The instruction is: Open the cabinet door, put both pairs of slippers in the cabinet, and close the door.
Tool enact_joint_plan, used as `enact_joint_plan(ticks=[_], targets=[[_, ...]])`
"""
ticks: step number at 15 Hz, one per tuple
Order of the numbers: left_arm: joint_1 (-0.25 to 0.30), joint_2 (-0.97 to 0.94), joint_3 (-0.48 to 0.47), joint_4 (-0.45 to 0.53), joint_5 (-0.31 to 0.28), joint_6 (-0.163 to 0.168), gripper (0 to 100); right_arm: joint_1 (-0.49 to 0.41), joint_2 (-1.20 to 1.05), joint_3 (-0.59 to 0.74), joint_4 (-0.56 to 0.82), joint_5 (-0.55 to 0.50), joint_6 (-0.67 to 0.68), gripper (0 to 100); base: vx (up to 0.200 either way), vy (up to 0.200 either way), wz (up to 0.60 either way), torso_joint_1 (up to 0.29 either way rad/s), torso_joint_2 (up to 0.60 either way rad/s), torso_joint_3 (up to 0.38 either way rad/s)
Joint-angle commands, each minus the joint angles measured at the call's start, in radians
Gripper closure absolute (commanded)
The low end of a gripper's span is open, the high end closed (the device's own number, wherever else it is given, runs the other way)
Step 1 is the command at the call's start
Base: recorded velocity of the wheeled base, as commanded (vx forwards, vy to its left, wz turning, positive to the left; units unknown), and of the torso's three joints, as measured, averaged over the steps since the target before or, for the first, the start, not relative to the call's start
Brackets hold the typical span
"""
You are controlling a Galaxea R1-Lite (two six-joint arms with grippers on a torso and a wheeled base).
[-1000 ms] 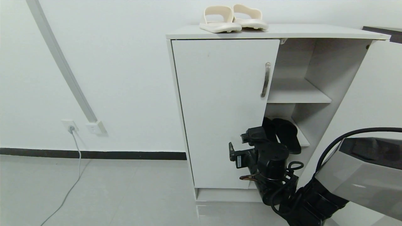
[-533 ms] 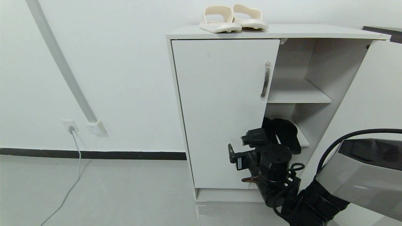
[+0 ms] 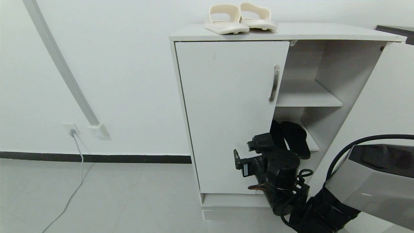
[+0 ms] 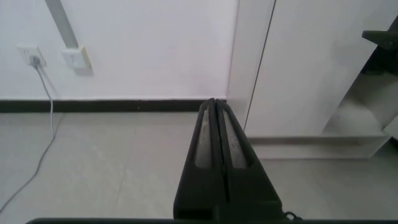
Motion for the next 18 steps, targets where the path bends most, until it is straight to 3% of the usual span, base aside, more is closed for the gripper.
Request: enact_joint_plan(ticks=[1, 7, 18], targets=[[0.000, 0.001, 0.000, -0.002, 0.001, -0.001, 100, 0.001, 0.004, 0.000, -0.003, 0.000, 0.000, 0, 0.000, 0.000, 0.00, 0.041, -0.26, -0.369], [0.000, 0.001, 0.000, -0.002, 0.001, -0.001, 100, 0.004, 0.004, 0.002, -0.003, 0.000, 0.000, 0, 0.000, 0.000, 0.00, 0.078, -0.51, -0.360], [0.000, 0.001, 0.000, -0.002, 0.002, -0.001, 100, 0.007, 0.004, 0.006, -0.003, 0.000, 0.001, 0, 0.000, 0.000, 0.00, 0.159, -0.48, -0.321]])
